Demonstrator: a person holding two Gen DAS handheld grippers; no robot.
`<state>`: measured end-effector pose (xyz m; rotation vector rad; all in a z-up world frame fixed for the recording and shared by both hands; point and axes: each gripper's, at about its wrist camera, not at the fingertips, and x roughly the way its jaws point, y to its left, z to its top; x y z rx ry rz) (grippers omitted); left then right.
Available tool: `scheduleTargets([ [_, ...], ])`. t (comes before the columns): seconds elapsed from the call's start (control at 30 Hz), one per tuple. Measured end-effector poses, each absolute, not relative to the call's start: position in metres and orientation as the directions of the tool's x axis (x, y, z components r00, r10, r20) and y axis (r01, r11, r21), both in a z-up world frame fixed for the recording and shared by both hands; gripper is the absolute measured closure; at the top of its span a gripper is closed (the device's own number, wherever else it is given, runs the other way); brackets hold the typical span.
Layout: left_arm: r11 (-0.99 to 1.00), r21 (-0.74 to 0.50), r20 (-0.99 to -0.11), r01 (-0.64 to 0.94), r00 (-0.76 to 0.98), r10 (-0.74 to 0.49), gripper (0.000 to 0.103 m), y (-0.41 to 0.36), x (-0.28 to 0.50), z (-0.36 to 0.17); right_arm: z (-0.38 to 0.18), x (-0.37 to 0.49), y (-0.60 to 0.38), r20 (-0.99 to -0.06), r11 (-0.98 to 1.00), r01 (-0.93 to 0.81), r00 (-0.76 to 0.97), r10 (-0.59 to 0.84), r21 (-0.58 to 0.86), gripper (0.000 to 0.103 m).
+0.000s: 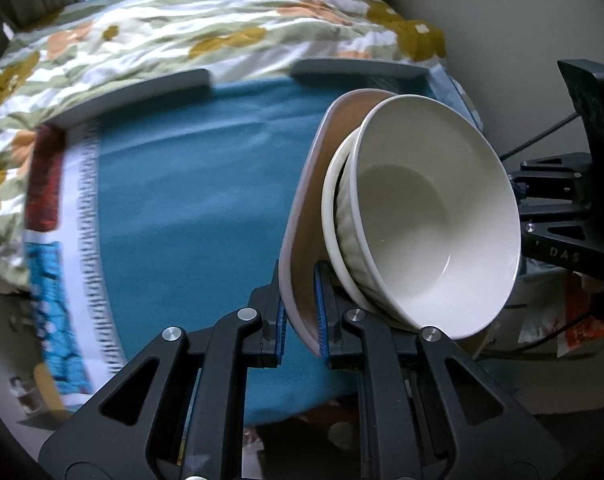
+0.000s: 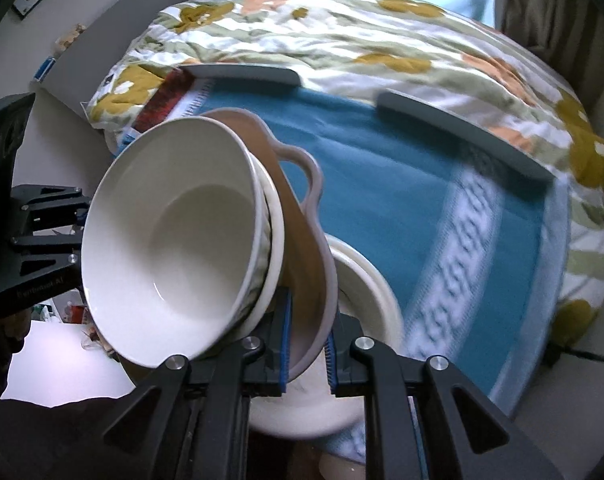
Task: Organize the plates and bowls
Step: 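Lift the bowl stack with both grippers and carry it over the plate stack, then lower the bowl stack onto the duck plate and open both grippers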
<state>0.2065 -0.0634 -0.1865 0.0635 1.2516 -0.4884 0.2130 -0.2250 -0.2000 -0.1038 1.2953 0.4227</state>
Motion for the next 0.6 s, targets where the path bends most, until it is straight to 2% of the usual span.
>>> scheduleTargets([
  [0.27, 0.898, -0.235, -0.931, 0.372, 0.179, -0.318, 0.093, -0.112, 0.184, -0.218, -0.229, 0.192, -0.274, -0.956, 0.925, -0.335, 0.164, 0.245, 0.179, 0.089],
  [0.6, 0.911, -0.225, -0.945, 0.345, 0.152, -0.290, 0.093, -0.108, 0.179, -0.240, -0.251, 0.187, -0.272, -0.955, 0.915, -0.347, 0.135, 0.265, 0.205, 0.089],
])
